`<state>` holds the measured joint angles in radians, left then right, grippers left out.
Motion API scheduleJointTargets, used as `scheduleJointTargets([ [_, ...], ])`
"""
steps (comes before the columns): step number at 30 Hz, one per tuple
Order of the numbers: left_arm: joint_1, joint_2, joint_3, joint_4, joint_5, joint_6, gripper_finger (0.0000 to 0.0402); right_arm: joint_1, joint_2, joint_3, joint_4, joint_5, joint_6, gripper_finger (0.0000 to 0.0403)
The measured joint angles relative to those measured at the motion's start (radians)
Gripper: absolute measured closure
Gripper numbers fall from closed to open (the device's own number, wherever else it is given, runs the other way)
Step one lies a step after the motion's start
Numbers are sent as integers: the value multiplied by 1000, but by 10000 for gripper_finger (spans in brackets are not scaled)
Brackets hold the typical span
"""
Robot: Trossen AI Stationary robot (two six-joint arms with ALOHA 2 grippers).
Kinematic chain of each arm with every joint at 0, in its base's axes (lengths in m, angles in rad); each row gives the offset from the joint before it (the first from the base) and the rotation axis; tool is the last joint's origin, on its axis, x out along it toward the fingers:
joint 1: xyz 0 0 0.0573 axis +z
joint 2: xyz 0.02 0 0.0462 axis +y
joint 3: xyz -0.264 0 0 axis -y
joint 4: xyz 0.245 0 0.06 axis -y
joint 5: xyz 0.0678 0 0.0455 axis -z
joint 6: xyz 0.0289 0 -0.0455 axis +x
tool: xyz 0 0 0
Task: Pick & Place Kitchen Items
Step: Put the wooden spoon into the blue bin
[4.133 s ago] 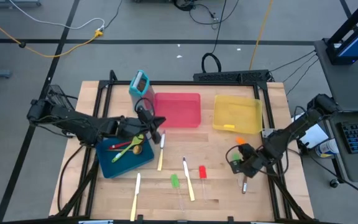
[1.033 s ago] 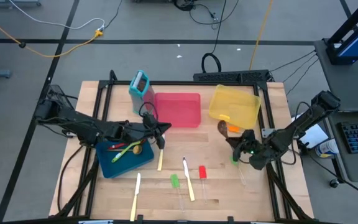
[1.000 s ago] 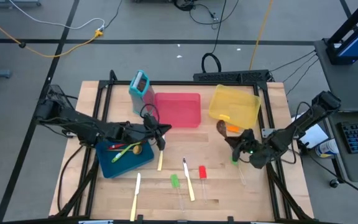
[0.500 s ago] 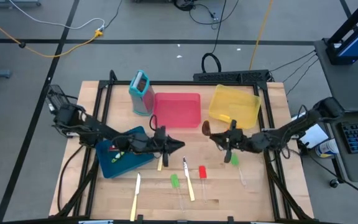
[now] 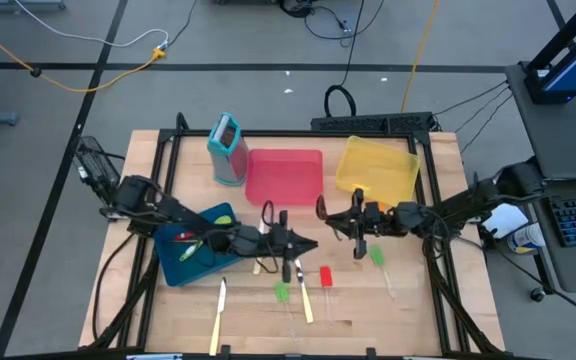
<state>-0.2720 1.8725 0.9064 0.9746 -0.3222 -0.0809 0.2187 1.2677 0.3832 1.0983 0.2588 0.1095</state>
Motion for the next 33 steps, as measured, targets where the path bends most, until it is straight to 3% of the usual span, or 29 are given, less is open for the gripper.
scheduleJointTargets([
  [3, 14, 8, 22, -77, -60, -10, 357, -4, 15, 0, 18, 1, 1, 370],
  [8, 39, 8, 34, -110, -129, -17, 300, -5, 33, 0, 47, 4, -32, 373],
  [17, 99, 8, 35, -31, -94, 6, 212, -36, 37, 0, 50, 54, -43, 373],
  [24, 135, 7, 114, -93, -10, 24, 199, -49, 36, 0, 49, 54, -1, 372],
  [33, 141, 7, 218, -332, -20, 23, 199, -49, 36, 0, 84, 53, 2, 371],
])
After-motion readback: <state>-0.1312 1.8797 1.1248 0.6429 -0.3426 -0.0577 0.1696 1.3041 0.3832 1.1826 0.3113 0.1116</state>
